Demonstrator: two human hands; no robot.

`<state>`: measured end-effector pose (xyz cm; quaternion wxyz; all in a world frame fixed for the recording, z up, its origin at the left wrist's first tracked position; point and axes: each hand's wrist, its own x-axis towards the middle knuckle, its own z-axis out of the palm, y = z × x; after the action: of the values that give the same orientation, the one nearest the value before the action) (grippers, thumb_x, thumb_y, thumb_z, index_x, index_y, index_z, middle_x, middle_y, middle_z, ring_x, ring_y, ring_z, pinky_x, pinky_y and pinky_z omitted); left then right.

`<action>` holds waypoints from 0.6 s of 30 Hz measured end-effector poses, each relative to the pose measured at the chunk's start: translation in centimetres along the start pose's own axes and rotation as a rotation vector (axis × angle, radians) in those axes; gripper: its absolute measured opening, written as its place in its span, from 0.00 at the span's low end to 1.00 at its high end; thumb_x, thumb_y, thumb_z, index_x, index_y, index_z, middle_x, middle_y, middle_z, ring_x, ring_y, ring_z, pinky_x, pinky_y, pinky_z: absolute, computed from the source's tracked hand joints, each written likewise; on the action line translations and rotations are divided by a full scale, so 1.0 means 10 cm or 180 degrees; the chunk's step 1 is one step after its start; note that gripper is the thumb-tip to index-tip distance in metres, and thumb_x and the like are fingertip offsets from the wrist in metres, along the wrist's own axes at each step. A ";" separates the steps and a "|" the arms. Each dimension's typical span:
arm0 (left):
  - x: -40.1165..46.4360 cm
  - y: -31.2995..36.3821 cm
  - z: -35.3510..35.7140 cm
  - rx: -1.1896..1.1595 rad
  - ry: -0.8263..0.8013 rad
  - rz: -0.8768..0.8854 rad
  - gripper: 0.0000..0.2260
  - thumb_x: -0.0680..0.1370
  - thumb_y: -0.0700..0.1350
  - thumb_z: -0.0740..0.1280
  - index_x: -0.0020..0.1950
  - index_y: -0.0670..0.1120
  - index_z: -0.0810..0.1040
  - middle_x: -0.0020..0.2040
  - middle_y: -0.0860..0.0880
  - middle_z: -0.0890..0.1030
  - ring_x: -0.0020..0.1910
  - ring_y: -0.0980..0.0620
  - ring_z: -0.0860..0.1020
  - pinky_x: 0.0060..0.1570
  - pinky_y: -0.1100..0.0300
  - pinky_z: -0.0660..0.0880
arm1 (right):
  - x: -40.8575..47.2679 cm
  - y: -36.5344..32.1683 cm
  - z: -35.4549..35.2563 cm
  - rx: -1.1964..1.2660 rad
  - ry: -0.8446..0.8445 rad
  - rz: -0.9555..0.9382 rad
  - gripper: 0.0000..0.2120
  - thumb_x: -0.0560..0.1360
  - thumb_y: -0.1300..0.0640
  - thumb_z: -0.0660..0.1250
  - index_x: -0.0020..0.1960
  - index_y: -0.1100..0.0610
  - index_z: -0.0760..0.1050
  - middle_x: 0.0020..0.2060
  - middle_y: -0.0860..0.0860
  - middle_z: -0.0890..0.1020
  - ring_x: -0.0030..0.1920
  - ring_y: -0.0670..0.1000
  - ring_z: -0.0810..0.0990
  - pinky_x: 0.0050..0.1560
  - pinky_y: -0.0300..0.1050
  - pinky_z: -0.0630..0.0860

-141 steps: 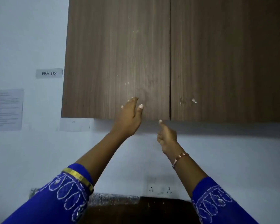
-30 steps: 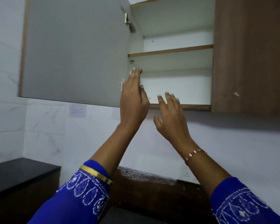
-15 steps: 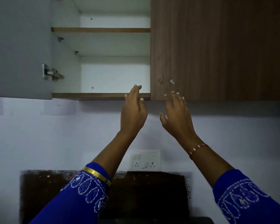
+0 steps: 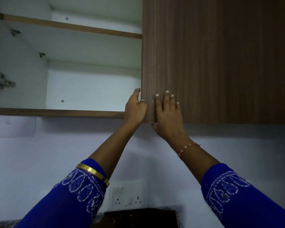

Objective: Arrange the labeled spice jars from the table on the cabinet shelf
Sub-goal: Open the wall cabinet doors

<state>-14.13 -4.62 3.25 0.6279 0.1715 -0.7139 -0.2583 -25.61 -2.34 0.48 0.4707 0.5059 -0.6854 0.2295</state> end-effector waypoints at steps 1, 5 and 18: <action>0.08 -0.01 0.02 -0.0044 -0.0060 -0.0057 0.23 0.79 0.37 0.53 0.74 0.46 0.59 0.73 0.46 0.64 0.69 0.50 0.65 0.63 0.58 0.70 | 0.05 -0.01 0.04 -0.0031 -0.0002 0.0017 0.47 0.71 0.47 0.69 0.76 0.60 0.41 0.74 0.66 0.47 0.74 0.67 0.49 0.72 0.63 0.53; 0.33 -0.05 0.10 -0.0046 -0.0266 -0.0080 0.19 0.78 0.39 0.57 0.69 0.43 0.63 0.66 0.43 0.72 0.55 0.49 0.73 0.50 0.61 0.73 | 0.14 -0.01 0.14 -0.0193 0.0029 0.0036 0.47 0.73 0.51 0.68 0.75 0.61 0.37 0.74 0.68 0.46 0.74 0.69 0.49 0.70 0.64 0.56; 0.30 0.29 0.18 -0.0993 -0.0159 -0.0032 0.11 0.75 0.45 0.66 0.55 0.42 0.77 0.50 0.45 0.82 0.46 0.50 0.80 0.44 0.62 0.76 | -0.16 0.10 -0.14 -0.0044 0.0626 0.0056 0.45 0.67 0.61 0.72 0.74 0.65 0.48 0.71 0.70 0.60 0.69 0.72 0.61 0.65 0.66 0.65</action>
<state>-16.14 -3.72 7.24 0.6277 0.0690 -0.6795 -0.3734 -25.85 -0.09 -0.07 0.5371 0.4717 -0.6419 0.2774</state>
